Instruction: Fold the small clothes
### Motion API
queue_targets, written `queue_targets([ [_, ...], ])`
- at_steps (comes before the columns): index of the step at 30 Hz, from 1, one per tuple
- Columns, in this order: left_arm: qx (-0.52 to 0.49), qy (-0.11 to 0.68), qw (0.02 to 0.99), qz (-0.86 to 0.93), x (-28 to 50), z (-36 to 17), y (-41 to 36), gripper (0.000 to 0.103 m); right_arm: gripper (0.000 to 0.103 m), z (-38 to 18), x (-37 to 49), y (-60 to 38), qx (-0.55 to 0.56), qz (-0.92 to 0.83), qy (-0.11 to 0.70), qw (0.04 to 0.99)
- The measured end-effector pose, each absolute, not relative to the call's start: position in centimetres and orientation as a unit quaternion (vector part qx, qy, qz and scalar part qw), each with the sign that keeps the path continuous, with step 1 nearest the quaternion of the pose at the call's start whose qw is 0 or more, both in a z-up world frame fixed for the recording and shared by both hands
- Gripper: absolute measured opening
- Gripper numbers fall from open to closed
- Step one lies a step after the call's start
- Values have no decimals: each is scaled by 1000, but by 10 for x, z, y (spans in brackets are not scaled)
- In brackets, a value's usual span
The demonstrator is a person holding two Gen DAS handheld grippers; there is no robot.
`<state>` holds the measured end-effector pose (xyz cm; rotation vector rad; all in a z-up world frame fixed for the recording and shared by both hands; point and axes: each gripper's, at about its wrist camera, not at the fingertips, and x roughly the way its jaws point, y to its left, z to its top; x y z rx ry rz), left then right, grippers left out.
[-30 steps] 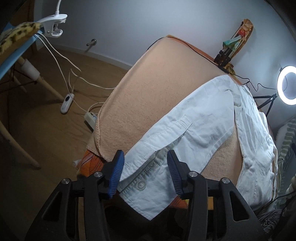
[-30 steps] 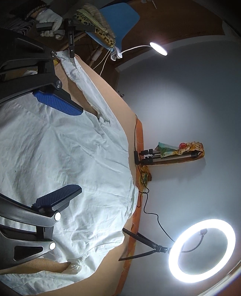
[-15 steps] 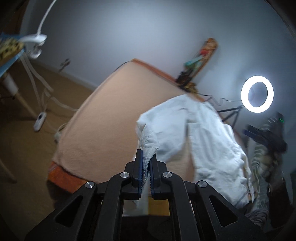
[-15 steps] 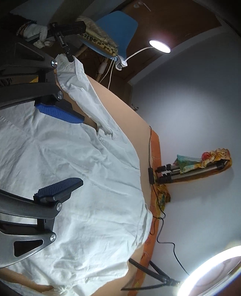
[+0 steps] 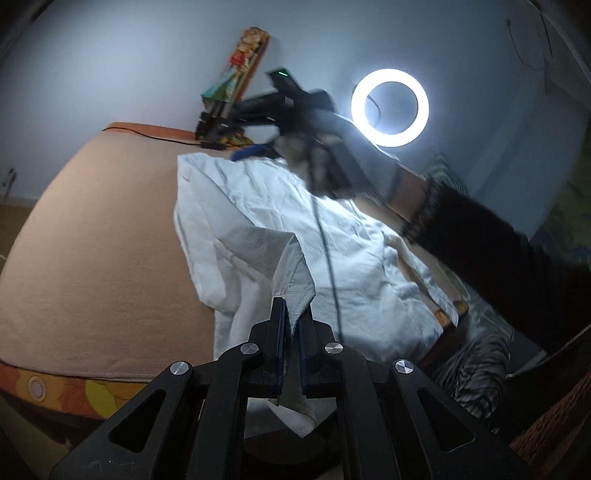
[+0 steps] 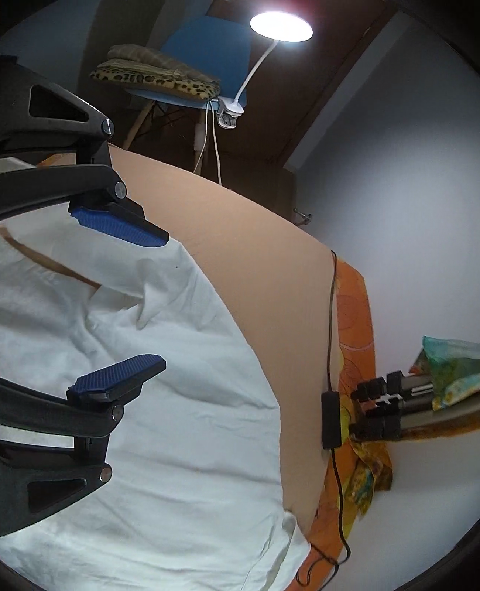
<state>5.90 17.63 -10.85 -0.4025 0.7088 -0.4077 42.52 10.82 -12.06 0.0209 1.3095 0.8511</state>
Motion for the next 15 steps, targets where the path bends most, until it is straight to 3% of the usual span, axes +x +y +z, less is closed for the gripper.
queue_targets([
  [5,-150,354,900,-204,53,-108,159,4,58,-147,443,131,14,365,619,696],
  [7,-134,355,902,-207,53,-109,149,4,45,-154,448,133,13,350,623,700],
  [9,-114,357,904,-206,50,-109,143,4,18,-157,448,130,-2,338,621,707],
  [11,-96,360,904,-209,49,-110,136,5,3,-155,447,124,-21,337,610,717],
  [15,-75,368,901,-218,48,-111,130,4,0,-146,446,95,-37,325,594,735],
])
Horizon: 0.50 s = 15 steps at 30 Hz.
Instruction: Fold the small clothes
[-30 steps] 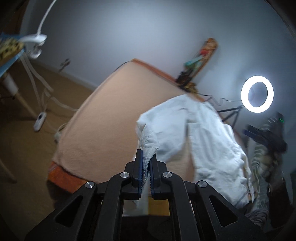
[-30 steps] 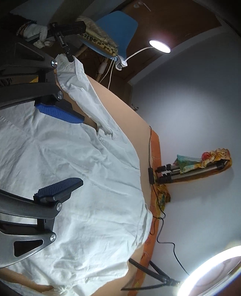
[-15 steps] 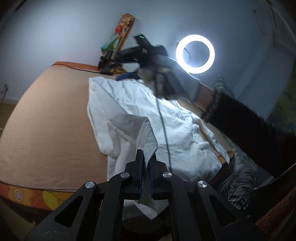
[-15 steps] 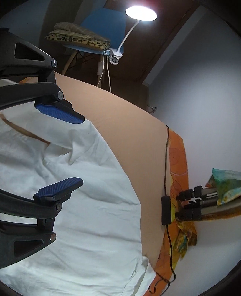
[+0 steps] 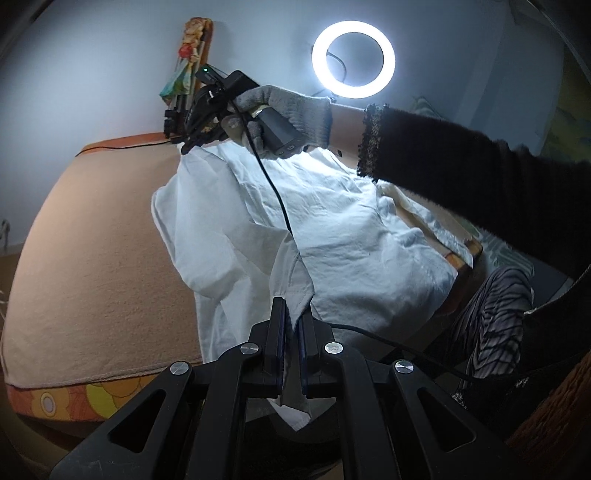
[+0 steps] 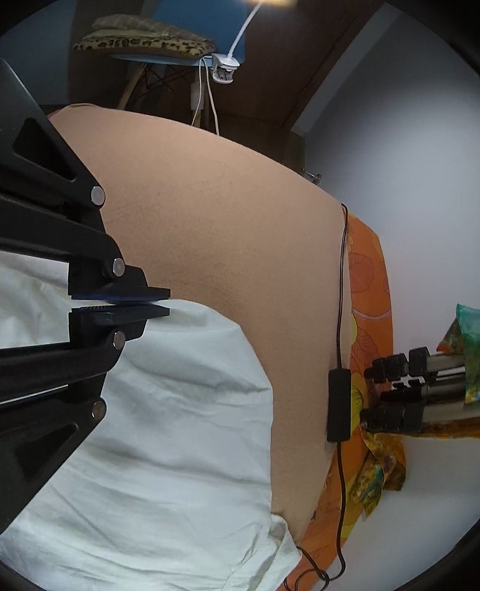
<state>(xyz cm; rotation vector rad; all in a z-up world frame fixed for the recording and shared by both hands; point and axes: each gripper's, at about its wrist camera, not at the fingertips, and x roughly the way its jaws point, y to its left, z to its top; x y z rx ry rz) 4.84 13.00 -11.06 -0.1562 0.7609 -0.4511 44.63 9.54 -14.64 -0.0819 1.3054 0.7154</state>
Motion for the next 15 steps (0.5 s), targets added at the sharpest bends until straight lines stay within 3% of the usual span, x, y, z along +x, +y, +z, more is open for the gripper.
queue_targets([
  [5,-13,378,895,-237,46,-115,102,5,2,-149,452,48,-14,307,601,738],
  [7,13,386,892,-235,46,-119,91,7,15,-156,451,41,-47,280,608,741],
  [8,19,387,892,-233,45,-120,87,9,31,-157,448,37,-69,274,606,744],
  [10,19,387,890,-241,43,-120,82,19,33,-151,437,29,-100,274,590,753],
  [15,-16,378,887,-263,32,-117,82,21,38,-122,410,-1,-113,300,577,751],
])
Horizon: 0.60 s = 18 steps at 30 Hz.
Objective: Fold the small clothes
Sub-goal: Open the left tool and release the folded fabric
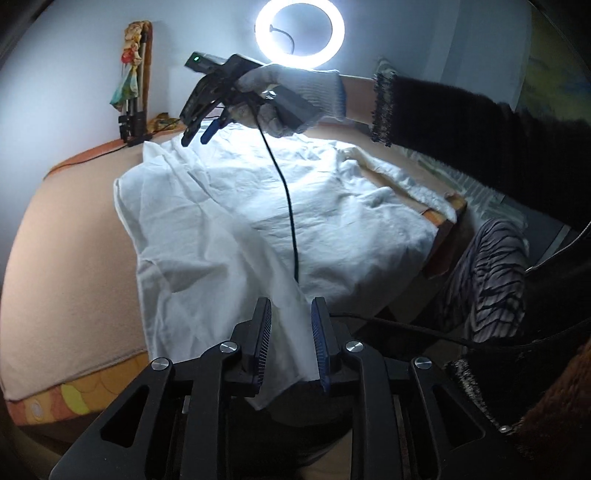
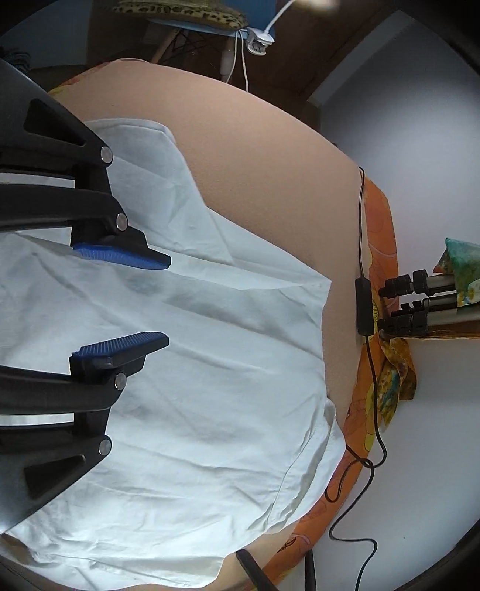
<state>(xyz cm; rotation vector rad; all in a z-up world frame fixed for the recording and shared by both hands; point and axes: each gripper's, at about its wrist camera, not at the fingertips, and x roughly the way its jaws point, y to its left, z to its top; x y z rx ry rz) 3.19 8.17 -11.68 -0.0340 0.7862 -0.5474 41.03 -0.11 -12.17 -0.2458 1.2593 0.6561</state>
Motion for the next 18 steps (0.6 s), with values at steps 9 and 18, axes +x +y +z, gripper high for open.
queue_targets([
  [9,-94,425,882,-182,59,-137,112,33,40,-113,316,-37,-75,386,586,709],
  [18,-198,462,850,-156,110,-169,138,33,36,-162,253,-45,-6,432,637,638],
])
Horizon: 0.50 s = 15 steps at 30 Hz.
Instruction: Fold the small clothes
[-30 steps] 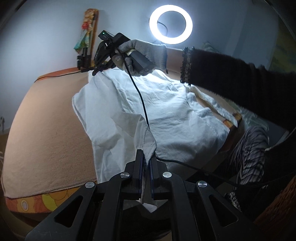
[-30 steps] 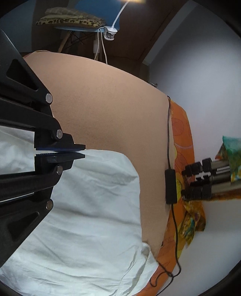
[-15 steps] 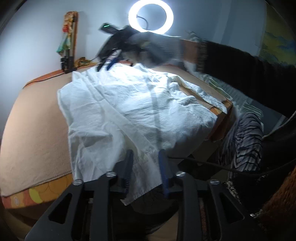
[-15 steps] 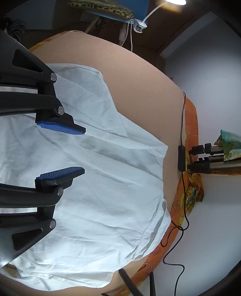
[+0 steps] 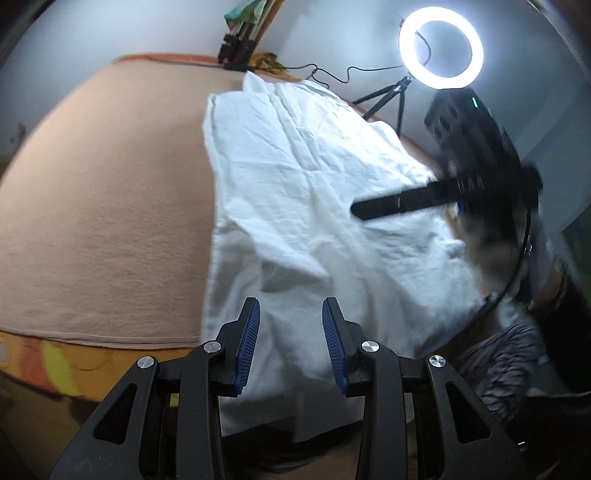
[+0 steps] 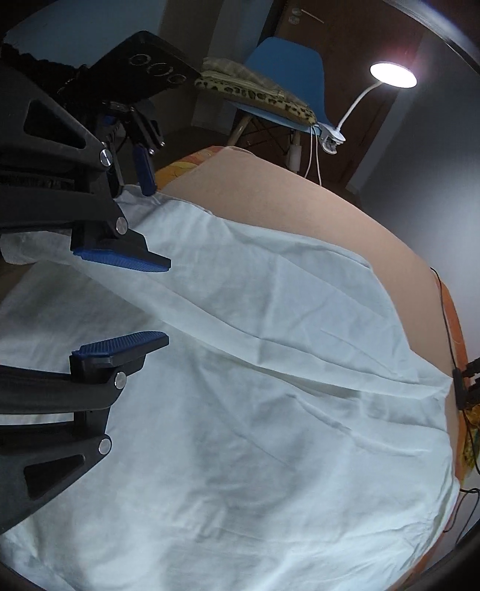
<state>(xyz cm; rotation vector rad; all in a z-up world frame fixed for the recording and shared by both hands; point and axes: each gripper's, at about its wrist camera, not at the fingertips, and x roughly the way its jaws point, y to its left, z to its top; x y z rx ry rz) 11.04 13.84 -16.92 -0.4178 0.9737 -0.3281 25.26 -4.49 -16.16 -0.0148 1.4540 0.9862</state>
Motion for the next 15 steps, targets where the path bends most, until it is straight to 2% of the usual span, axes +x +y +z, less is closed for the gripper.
queue_targets([
  [2,-201,462,847,-168,114,-172,133,32,36,-162,241,-48,-7,439,641,630],
  [3,-200,464,845,-172,116,-173,130,26,36,-161,235,-50,-10,440,643,627],
  [4,-203,466,842,-179,119,-175,129,5,36,-161,229,-51,-14,441,644,625],
  [5,-211,470,836,-190,122,-179,126,0,36,-159,224,-51,-22,443,643,625],
  [8,-220,464,835,-198,122,-177,123,0,35,-160,209,-45,-42,451,639,622],
  [10,-224,455,838,-200,121,-171,121,0,27,-164,201,-41,-52,457,636,620],
  [12,-220,442,846,-199,119,-161,123,0,12,-166,196,-35,-50,466,632,618],
  [15,-205,429,863,-172,113,-152,132,0,11,-169,194,-33,-52,464,628,623],
])
